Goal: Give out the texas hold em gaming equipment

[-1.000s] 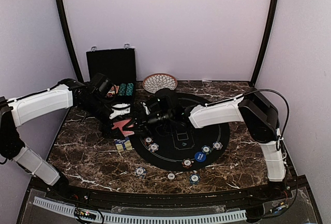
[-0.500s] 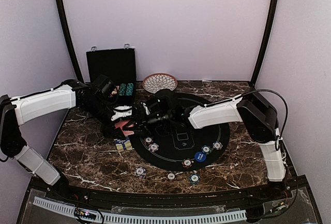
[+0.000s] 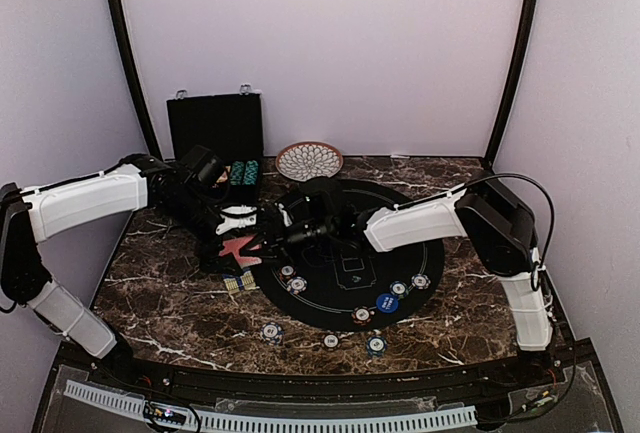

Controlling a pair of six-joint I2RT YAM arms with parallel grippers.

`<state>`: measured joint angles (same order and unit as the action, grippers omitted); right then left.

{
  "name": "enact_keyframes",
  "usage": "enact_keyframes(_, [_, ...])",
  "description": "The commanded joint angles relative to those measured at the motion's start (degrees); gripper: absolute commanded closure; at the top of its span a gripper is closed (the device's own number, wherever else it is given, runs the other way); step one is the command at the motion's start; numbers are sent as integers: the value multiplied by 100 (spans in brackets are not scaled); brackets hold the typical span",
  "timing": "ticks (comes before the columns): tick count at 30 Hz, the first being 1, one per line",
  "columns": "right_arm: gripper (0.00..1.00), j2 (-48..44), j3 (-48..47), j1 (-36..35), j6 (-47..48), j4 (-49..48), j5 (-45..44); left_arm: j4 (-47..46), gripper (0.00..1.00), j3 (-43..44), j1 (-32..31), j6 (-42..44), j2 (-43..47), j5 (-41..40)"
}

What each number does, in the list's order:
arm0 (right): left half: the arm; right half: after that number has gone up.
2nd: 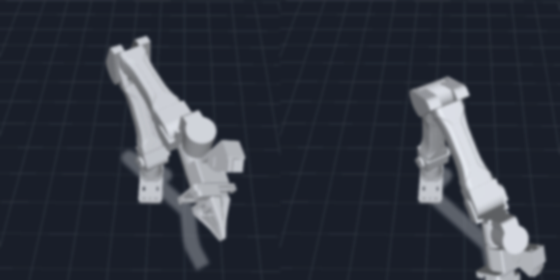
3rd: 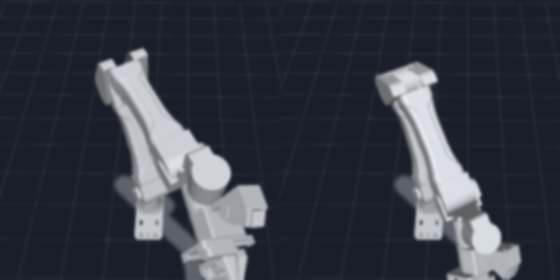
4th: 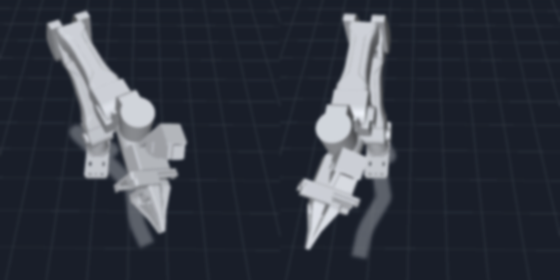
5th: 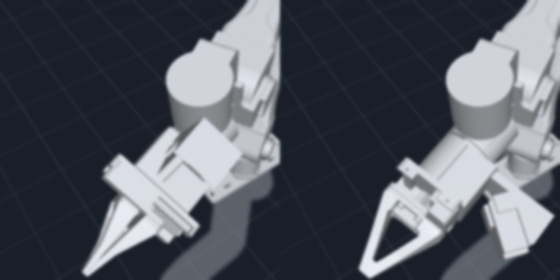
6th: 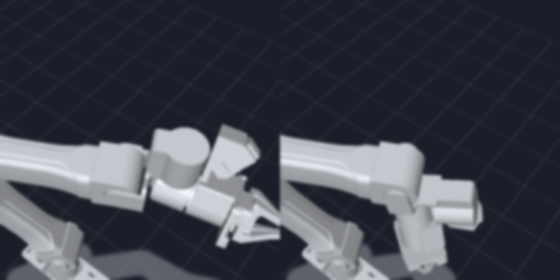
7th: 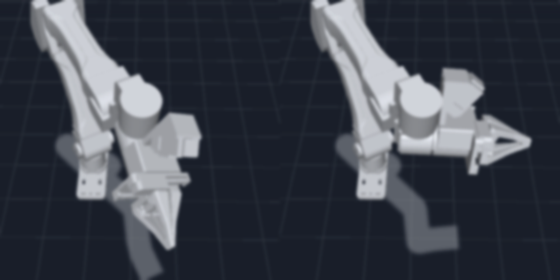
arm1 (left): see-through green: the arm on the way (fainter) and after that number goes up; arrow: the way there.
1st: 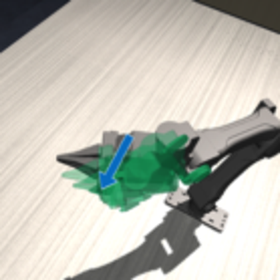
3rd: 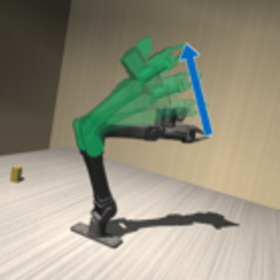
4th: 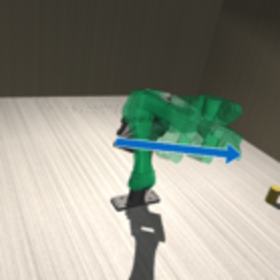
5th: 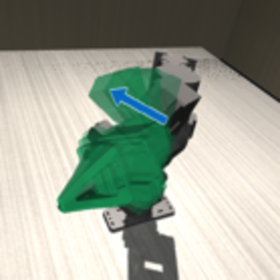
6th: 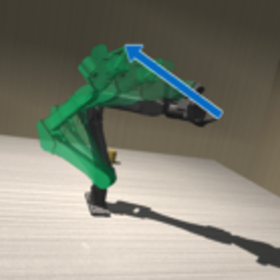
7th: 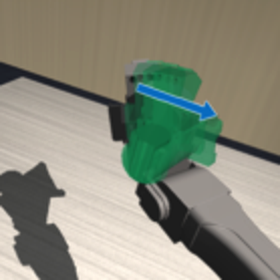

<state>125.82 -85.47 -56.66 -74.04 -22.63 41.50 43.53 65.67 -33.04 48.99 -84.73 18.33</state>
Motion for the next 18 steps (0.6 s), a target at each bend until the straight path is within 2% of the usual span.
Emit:
enact_keyframes(1, [91,-19,-40,15,9,-322,31,145,1,121,-142,22,85,-86])
enact_keyframes(10, [92,-48,-18,-11,7,-387,97,-175,1,43,-172,9,-127,-321])
enact_keyframes(16, [93,-32,22,-11,-23,-420,96,-259,10,-44,-176,6,-204,-552])
enact_keyframes(18, [93,-19,22,1,-40,-417,103,-297,18,-60,-177,-5,-190,-598])
